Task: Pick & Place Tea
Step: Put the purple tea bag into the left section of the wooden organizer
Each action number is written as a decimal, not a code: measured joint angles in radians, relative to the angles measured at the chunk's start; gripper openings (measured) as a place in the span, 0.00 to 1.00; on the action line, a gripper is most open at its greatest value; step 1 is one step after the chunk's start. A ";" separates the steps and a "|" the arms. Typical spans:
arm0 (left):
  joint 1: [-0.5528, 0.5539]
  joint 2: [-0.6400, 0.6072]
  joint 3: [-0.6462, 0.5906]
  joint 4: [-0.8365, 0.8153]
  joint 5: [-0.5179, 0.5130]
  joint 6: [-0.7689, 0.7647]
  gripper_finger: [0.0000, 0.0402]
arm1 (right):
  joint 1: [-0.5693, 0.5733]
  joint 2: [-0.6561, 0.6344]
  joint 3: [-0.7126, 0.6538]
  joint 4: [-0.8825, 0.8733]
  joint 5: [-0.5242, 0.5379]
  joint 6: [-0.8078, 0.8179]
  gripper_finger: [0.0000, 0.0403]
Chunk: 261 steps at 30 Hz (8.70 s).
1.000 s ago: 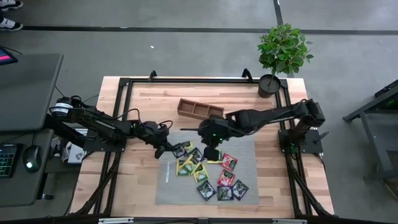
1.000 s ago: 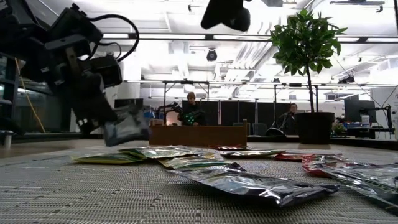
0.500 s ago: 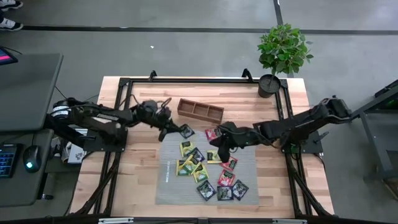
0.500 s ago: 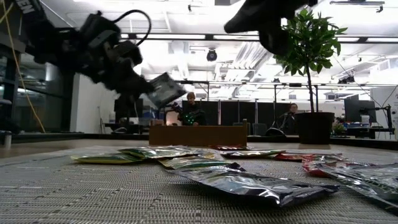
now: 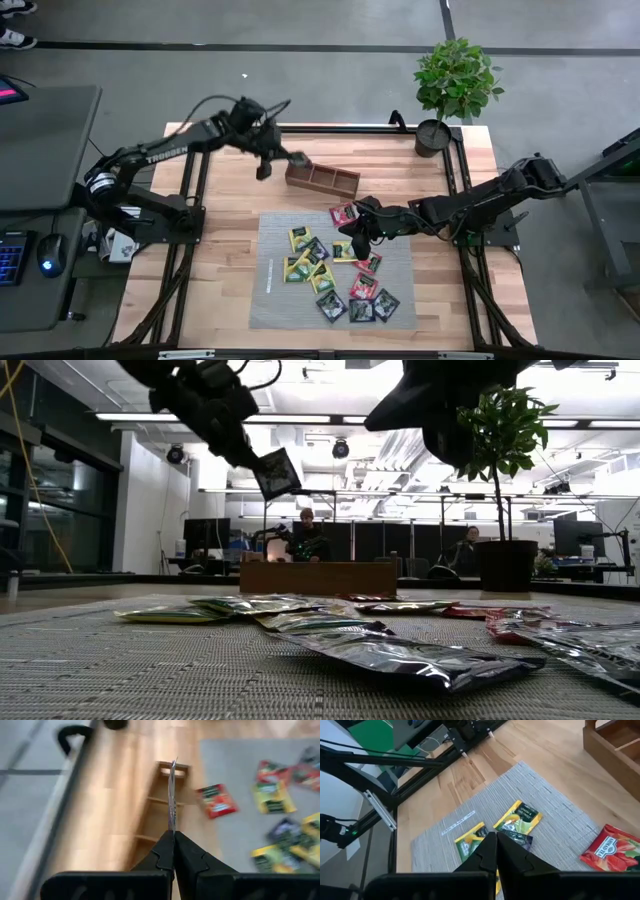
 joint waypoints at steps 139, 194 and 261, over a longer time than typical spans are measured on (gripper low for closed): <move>-0.469 0.136 -0.071 -0.082 -0.134 -0.144 0.05 | 0.115 0.416 0.236 -0.151 0.151 0.030 0.00; -0.546 0.163 -0.298 0.359 -0.114 -0.526 0.32 | 0.060 0.610 0.264 -0.065 -0.004 -0.042 0.00; -0.545 0.442 -0.294 0.618 0.160 -1.257 0.32 | 0.042 0.618 0.264 -0.081 0.024 -0.068 0.00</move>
